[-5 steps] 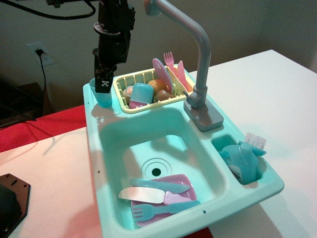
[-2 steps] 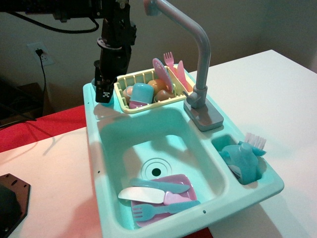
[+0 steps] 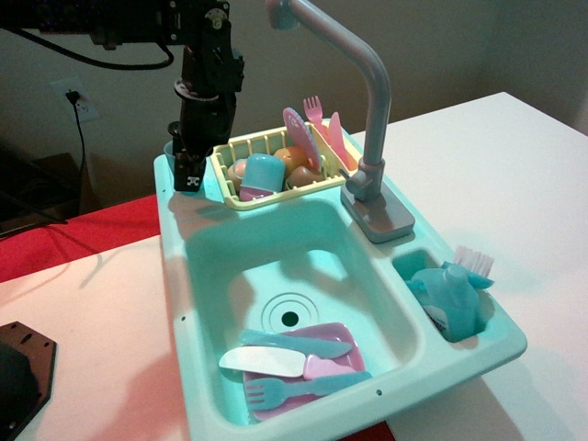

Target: Put cup from counter to sink

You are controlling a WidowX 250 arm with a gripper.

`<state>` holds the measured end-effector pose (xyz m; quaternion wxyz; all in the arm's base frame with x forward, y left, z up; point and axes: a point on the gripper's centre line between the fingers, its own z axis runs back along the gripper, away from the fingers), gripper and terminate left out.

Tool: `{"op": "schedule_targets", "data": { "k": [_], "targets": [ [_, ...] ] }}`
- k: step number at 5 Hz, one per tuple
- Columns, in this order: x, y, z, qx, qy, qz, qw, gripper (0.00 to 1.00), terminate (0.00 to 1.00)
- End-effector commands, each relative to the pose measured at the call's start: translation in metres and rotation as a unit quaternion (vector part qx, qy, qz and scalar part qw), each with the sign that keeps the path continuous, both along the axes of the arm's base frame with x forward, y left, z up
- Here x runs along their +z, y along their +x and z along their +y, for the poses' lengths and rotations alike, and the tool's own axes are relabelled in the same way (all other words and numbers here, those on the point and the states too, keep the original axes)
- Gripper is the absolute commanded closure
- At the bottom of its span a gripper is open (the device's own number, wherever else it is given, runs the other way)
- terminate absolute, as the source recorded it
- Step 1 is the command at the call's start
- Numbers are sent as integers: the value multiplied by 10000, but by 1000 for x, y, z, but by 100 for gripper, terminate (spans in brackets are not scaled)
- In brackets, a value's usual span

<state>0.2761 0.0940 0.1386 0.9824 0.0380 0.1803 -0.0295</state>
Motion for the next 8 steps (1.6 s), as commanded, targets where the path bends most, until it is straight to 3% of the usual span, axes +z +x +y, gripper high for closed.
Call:
{"op": "schedule_targets", "data": {
  "k": [1,3,4,5,6,8],
  "targets": [
    [19,-4,6,83,173,-315,9993,100,0],
    [23,0,2,6,230,-348,9991,100,0],
    [30,16,-7,-360,326,-325,9983,100,0],
    [59,48,-30,-512,242,-708,9959,100,0],
    [68,67,-56,-723,127,-769,9943,100,0],
    [34,71,-123,-1111,-146,-568,9921,100,0]
  ]
}}
